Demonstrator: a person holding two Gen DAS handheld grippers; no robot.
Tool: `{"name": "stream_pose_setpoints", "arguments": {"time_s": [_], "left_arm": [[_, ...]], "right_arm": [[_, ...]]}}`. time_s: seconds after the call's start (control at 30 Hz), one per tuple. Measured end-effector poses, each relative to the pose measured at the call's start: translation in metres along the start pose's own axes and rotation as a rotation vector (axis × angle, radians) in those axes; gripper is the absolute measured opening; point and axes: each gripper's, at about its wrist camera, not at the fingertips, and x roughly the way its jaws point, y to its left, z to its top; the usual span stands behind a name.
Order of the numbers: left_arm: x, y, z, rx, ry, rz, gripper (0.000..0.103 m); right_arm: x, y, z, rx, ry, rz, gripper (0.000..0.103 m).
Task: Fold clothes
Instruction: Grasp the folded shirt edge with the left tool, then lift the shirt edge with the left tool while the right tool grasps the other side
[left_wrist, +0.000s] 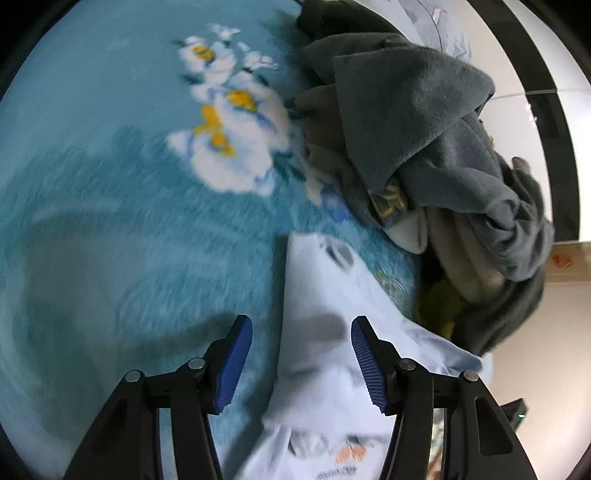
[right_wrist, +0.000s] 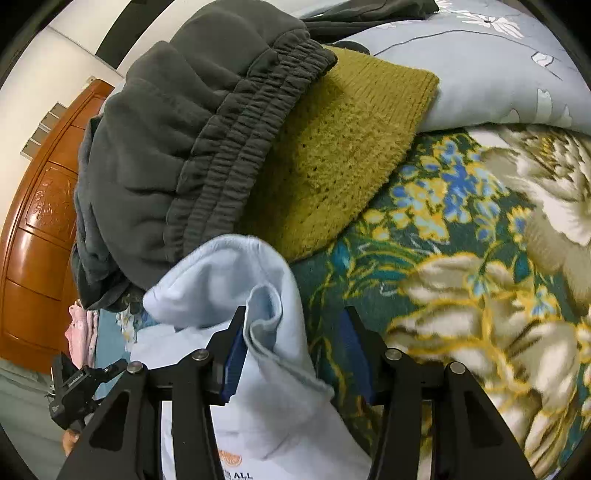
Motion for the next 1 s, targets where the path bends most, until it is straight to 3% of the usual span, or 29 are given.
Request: {"name": "stream_pose_setpoints", "arguments": {"time_s": [0.1,0.17,0.2,0.23,0.43,0.67,0.77,0.87,1.0], "left_arm": [[0.01,-0.009,0.01,0.042,0.012,0.034,0.055],[0.014,-0.009,0.014,0.04,0.016,0.038,0.039],[0.015,-0.009,0.015,0.04,0.014,0.038,0.023],[0.014,-0.01,0.016,0.041,0.009,0.037,0.006],[-0.032,-0.039,0.001,0.196,-0.156,-0.04,0.005],[-0.096,-0.11,0.01,0.478,-0.308,-0.046,0.005],[-0.116,-0.116,-0.007,0.581,-0.36,-0.026,0.005],[-0.119,-0.089,-0.031,0.564,-0.362,-0.01,0.005],[-0.112,-0.053,-0.07,0.487,-0.291,0.005,0.005]], "right_arm": [[-0.004,0.006,0.007,-0.008,-0.006,0.023,0.044],[-0.005,0.01,0.011,-0.017,0.002,0.023,0.027],[-0.005,0.012,0.012,-0.027,0.009,0.01,0.02],[-0.006,0.015,0.013,-0.04,0.016,-0.009,0.005],[-0.041,0.034,0.013,-0.081,-0.022,0.038,0.005],[-0.087,0.061,0.035,-0.152,-0.185,0.068,0.004],[-0.11,0.071,0.025,-0.201,-0.245,0.065,0.004],[-0.109,0.049,-0.003,-0.212,-0.225,-0.009,0.004],[-0.096,-0.002,-0.038,-0.092,-0.147,-0.089,0.004]]}}
